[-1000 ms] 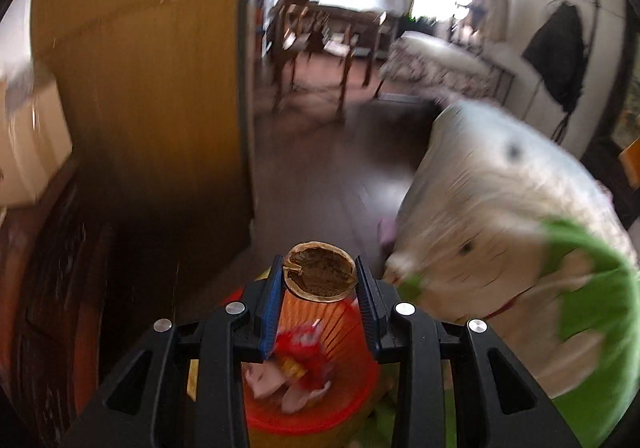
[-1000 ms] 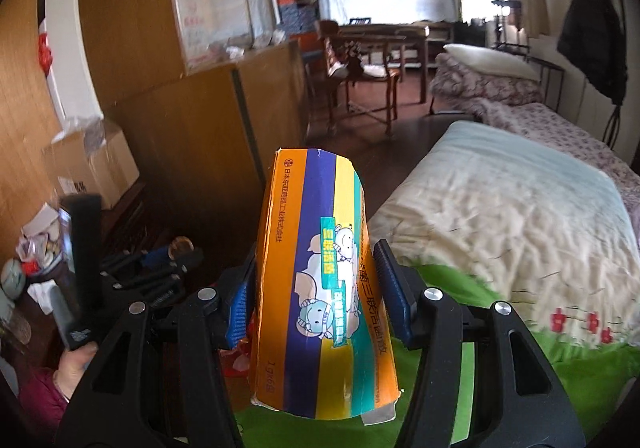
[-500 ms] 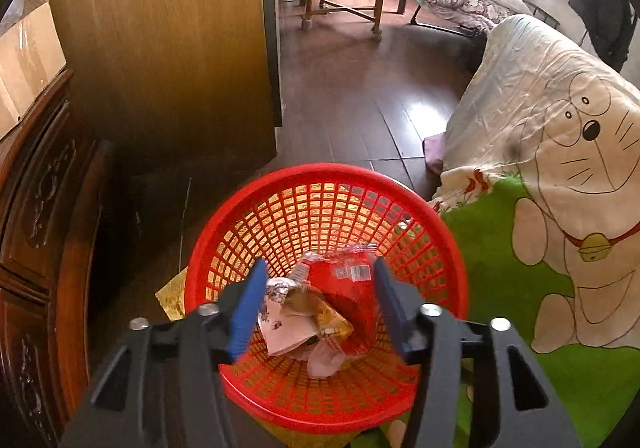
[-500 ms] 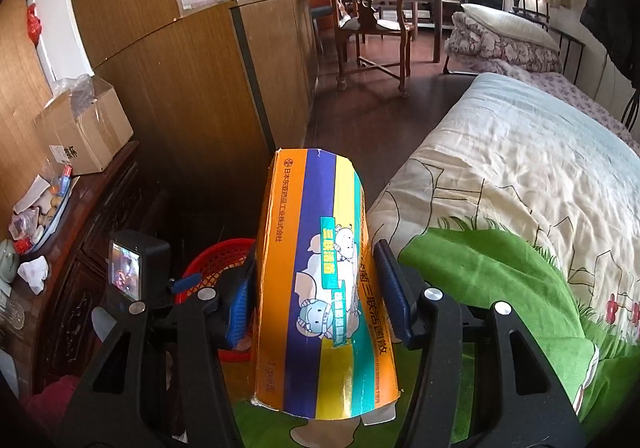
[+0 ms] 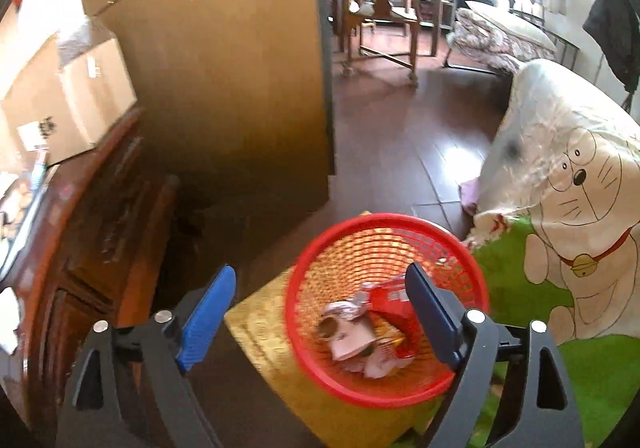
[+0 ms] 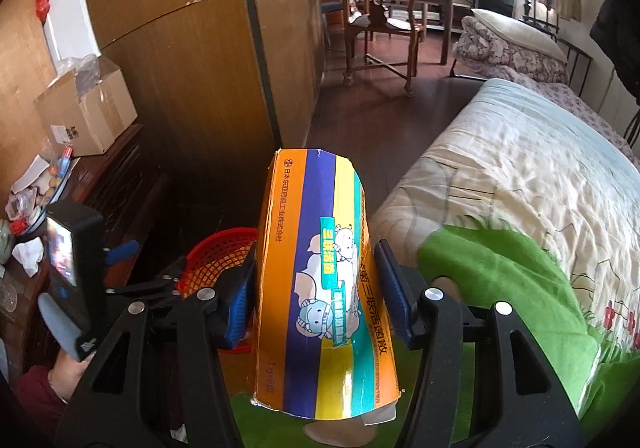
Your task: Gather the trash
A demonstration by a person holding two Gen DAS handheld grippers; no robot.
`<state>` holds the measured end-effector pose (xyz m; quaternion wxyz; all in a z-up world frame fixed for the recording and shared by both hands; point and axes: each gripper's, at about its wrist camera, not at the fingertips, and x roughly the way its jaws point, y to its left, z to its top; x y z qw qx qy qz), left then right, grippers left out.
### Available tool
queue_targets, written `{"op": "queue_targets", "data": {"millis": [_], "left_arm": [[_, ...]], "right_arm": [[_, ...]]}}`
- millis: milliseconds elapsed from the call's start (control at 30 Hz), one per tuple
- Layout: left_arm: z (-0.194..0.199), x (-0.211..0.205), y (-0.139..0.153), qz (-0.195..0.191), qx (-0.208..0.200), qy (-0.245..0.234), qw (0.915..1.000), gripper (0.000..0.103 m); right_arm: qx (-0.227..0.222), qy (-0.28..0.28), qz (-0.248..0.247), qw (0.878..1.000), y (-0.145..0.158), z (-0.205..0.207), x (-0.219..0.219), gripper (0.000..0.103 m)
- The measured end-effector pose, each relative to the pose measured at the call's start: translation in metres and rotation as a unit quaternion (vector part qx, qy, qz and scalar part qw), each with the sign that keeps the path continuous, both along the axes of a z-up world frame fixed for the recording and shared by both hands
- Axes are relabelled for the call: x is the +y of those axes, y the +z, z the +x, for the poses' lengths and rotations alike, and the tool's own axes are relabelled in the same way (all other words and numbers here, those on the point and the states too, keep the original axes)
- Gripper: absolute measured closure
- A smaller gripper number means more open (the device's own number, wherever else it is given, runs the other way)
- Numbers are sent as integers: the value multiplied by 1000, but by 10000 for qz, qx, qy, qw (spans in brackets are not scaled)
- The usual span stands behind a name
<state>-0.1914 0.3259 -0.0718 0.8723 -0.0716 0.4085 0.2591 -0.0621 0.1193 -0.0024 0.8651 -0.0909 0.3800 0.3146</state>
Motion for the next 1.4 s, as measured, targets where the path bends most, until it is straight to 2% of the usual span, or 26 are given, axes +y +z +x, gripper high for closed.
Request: {"op": "queue_targets", "data": {"millis": [133,300,433,567,867,967,1033,1133,1267,1400], "left_arm": [[-23,14,8,94,22,221,9997,13],[-38,30,3,27,149,426,9990,12],[-46,40,-7,66,249,539,9982,12],[-52,48,-21,-130,341,640,9973,12],[-56,57,-52,-407,622,788,9941,12],[-55,56,-57,-429,692,747,9939,12],[-54,53,-57,-398,711,715,9941,12],[-53,49,-50,-320,673,676,9949,12],[-56,48,-32,-304,492,658,9962,12],[-61,44,-8,-159,337,637,9973,11]], "right_arm": [[132,277,-73,9995,-4,-6,26,47],[457,629,-313,9965,-23,-7,67,47],[748,792,-589,9923,-49,-2,99,47],[998,829,-853,9879,-76,3,120,46],[1532,935,-1407,9736,-129,16,152,42],[1592,1001,-1772,9660,-147,17,161,39],[1510,997,-1830,9663,-148,17,161,39],[1342,947,-1620,9730,-137,16,156,39],[1209,823,-1439,9787,-126,19,146,39],[1066,827,-1105,9847,-101,12,127,39]]}}
